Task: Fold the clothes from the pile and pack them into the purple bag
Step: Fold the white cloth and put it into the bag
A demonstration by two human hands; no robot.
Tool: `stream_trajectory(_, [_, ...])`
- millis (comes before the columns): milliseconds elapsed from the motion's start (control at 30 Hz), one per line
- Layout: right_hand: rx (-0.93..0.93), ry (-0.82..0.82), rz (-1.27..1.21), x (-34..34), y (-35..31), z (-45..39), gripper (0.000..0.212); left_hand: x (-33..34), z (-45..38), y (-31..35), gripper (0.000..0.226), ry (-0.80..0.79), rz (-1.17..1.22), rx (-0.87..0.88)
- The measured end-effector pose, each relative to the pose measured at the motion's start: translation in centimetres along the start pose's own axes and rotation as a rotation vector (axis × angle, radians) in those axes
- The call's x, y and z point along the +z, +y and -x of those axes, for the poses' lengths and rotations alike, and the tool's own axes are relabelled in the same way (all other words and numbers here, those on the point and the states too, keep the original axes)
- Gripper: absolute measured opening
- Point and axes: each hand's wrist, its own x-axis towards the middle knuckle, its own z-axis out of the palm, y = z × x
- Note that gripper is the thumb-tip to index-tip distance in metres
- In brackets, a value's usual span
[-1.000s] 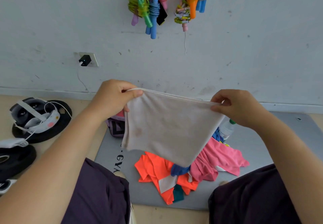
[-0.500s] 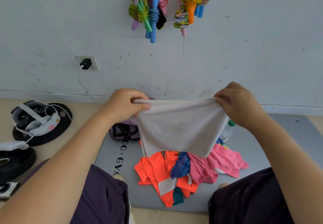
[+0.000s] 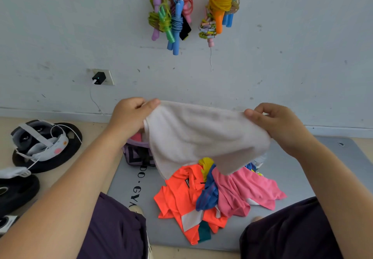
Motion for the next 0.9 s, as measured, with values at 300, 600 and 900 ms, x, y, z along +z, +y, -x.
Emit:
stream_trajectory(300, [0.047,-0.215,-0.058,1.9,-0.7,1.1,0.011,1.9,0.3,-0.1,0.046,-0.138,0.038,-0.199])
stream_trajectory(600, [-0.030,-0.553,-0.149,5.9,-2.9,3.7,0.021,5.9,3.6,2.9,0.002,-0.431,0.396,-0.187])
stream_trajectory(900, [-0.426,-0.068,0.216,6.5,-2.5,3.6,0.004,6.5,4.5,3.6,0.023,-0.456,0.471,-0.162])
